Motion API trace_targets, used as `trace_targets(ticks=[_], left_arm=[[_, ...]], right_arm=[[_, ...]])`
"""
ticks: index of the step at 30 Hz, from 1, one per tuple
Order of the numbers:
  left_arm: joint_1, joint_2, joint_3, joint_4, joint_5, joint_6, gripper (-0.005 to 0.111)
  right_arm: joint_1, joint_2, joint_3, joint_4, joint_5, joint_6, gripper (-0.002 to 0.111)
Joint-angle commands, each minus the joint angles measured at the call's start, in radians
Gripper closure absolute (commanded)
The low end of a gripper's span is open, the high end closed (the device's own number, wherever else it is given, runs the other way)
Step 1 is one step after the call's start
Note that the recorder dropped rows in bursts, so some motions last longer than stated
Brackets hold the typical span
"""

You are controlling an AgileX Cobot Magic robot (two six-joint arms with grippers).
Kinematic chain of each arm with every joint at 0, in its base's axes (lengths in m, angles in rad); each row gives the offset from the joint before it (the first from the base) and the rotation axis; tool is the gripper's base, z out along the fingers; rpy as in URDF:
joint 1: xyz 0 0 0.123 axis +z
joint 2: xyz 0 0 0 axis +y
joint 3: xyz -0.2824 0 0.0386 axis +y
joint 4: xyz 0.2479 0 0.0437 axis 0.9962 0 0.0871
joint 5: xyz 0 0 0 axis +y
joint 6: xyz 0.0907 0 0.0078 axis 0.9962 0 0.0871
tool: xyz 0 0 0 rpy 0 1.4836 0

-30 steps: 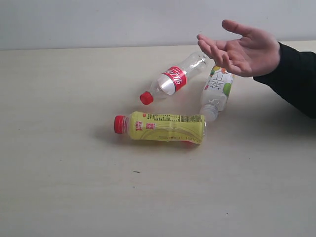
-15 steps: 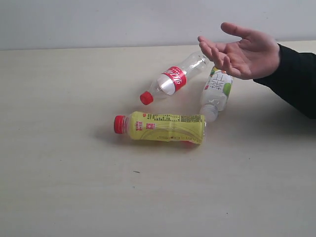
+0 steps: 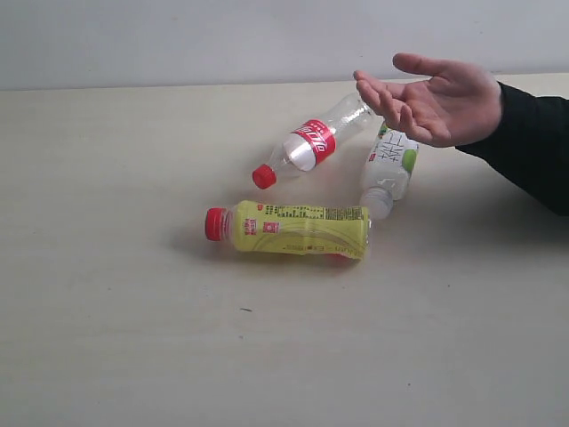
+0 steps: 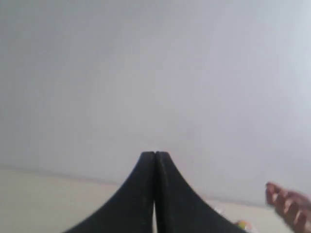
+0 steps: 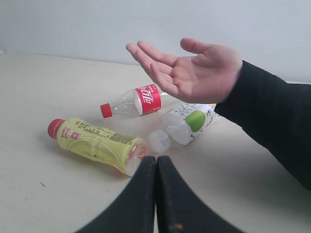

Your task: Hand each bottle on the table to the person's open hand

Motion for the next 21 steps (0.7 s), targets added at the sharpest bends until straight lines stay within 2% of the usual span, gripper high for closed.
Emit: trace_targets(ticks=[1, 4, 7, 10, 14, 17, 21], left_arm=[[0.001, -0.007, -0.001, -0.005, -0.333, -0.031, 0.107], [0.001, -0.007, -0.006, -0.005, -0.514, -0.011, 0.107], [0.001, 0.063, -0.08, -0.007, -0.521, 0.012, 0.107], [0.001, 0.263, -0.187, -0.007, -0.497, 0.069, 0.107], [0.001, 0.523, -0.376, -0.001, -0.285, 0.169, 0.107], [0.001, 0.738, -0.569, 0.0, -0.02, 0.306, 0.107], [0.001, 0.972, -0.785, 0.065, 0.35, 0.373, 0.107]], right_arm=[[0.001, -0.004, 0.002, -0.003, -0.013, 0.0, 0.108], [0.001, -0.004, 0.002, -0.003, -0.013, 0.0, 0.108], [0.001, -0.004, 0.002, -0.003, -0.013, 0.0, 0.108], [0.001, -0.004, 0.002, 0.0, -0.013, 0.0, 0.108], [0.001, -0.004, 0.002, 0.002, -0.02, 0.0, 0.108], [0.001, -0.004, 0.002, 0.025, -0.02, 0.0, 0.108], [0.001, -0.004, 0.002, 0.025, -0.02, 0.0, 0.108]])
